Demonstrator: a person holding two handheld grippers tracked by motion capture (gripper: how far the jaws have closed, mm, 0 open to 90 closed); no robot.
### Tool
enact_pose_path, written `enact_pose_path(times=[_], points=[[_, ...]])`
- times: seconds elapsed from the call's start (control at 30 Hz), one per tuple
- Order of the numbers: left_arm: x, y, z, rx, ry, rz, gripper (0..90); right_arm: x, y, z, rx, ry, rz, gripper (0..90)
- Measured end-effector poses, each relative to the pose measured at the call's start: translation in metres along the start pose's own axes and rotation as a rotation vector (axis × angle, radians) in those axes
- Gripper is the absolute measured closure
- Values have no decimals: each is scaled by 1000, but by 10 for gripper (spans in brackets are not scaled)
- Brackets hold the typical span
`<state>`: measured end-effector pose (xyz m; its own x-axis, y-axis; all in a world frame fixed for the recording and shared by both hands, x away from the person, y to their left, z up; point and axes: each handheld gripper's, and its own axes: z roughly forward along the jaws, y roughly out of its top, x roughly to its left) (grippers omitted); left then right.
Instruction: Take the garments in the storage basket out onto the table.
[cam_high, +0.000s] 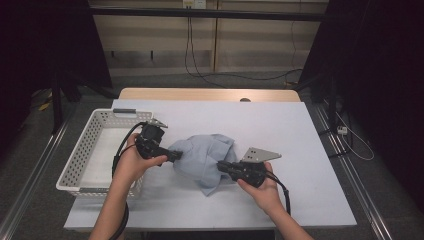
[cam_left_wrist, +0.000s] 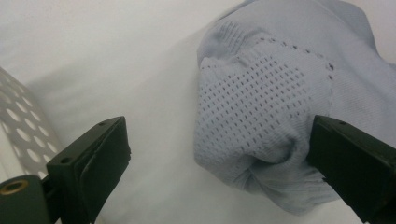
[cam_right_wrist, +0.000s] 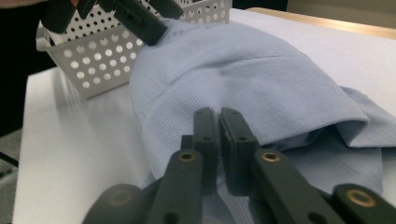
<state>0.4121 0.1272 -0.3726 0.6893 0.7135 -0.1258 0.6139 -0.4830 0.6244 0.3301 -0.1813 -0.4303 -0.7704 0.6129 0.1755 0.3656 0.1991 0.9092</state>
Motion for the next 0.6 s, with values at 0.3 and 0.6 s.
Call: enact_pose_path(times=[0.3, 0.6], points=[[-1, 1, -2, -16, -14, 4, 56, -6, -2, -4, 15, -21, 16, 877], [-1, 1, -4, -32, -24, 0, 52, -14, -7, -13, 8, -43, 60, 876]])
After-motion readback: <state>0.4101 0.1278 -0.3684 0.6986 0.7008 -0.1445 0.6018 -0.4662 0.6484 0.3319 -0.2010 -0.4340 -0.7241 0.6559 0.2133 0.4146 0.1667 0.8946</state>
